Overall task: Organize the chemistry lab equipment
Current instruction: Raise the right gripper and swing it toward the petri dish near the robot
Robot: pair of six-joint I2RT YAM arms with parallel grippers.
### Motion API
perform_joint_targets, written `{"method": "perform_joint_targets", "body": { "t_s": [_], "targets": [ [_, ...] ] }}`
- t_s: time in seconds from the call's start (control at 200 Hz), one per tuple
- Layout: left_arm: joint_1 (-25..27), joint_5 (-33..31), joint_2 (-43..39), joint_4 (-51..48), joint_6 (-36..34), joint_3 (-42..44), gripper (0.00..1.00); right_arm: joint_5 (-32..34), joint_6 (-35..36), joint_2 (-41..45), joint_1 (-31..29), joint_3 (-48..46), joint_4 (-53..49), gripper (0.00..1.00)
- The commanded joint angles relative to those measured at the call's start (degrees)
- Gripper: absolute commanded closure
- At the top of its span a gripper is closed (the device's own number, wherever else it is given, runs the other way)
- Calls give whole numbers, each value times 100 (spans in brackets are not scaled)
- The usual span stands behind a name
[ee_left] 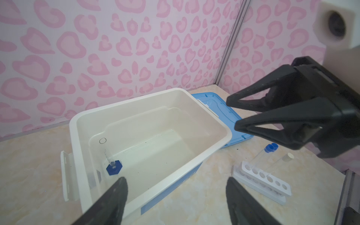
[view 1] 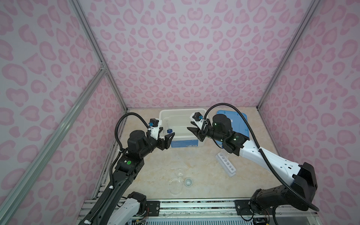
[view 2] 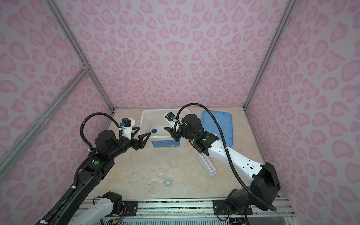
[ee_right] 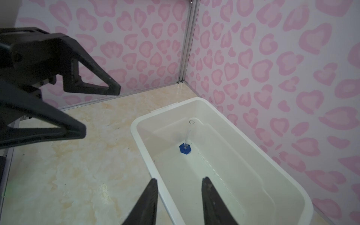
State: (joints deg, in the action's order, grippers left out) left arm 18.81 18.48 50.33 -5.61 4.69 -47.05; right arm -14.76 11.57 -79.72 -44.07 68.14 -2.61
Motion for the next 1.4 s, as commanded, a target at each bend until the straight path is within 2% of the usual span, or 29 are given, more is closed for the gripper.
{"method": "perform_joint_targets", "body": {
  "t_s": [0.0,0.125,0.25,0.54,0.805,1.06,1.395],
  "targets": [
    [9,103,90,68,-193,-147,19,687,-375,292,-261,-230,-775,62],
    [10,111,74,58,-260,-54,19,918,-870,575,-583,-576,-1181,62],
    [12,147,25,122,-241,89,19,1001,-968,621,-1090,-872,-1450,61],
    [9,-11,-99,178,-260,224,19,769,-1351,-257,-1781,-943,-1668,63],
    [-17,-601,-345,216,-58,297,19,550,-1620,-1236,-2016,-512,-1883,64],
    [-136,-566,-449,268,3,345,19,292,-1661,-1661,-2026,-472,-1793,65],
    [-230,-440,-448,288,31,372,20,351,-1597,-2035,-1905,-261,-1813,68]
  ]
}}
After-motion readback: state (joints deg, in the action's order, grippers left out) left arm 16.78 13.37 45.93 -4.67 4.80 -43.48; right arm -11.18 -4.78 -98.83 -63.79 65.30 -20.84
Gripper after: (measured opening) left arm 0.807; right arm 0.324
